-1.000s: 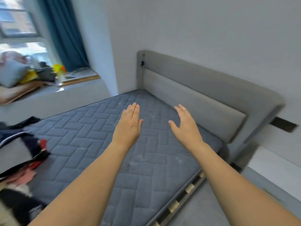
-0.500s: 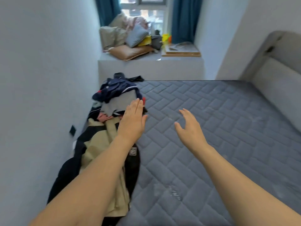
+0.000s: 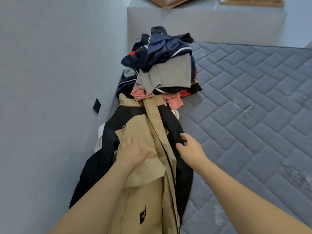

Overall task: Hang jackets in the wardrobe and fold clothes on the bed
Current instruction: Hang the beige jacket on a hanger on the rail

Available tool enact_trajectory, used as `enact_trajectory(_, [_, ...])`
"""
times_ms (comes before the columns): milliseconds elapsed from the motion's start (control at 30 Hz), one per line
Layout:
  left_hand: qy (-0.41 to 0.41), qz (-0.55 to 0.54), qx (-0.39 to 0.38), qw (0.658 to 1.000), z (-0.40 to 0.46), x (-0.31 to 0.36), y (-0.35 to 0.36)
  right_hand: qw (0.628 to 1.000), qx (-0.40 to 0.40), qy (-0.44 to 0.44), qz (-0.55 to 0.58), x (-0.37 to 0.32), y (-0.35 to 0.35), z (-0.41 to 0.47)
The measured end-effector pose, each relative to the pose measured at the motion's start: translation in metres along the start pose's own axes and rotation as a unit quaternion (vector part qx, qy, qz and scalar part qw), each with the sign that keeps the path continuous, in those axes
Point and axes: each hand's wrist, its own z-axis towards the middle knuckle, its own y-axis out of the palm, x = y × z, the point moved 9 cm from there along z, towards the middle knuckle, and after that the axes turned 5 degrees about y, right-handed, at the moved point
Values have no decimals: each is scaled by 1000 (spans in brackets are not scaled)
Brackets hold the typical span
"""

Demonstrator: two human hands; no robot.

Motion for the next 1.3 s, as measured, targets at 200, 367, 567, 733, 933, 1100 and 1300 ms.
enact_trajectory(200, [-47, 31, -19, 998, 53, -30, 78, 999, -33, 19, -33, 17, 63, 92])
enact_trajectory(367, [23, -8, -41, 999, 60, -30, 88, 990, -42, -2, -132, -14, 115, 146])
enact_trajectory(567, [10, 214, -431, 876, 11, -63, 80, 980, -61, 10, -189, 8, 123, 131])
enact_trajectory(733, [-47, 20, -51, 997, 100, -45, -4, 915, -190, 113, -337, 68, 117, 103])
enact_trajectory(933, [-136, -123, 33, 982, 151, -74, 33, 921, -42, -95, -375, -7, 117, 138])
enact_trajectory(1100, [-81, -224, 102, 966, 136, -106, 49, 868, -80, -117, -476, -21, 171, 149])
enact_trajectory(1300, [-32, -458, 177, 871, 90, -81, -1, 994, 3, 11, -111, -10, 102, 130])
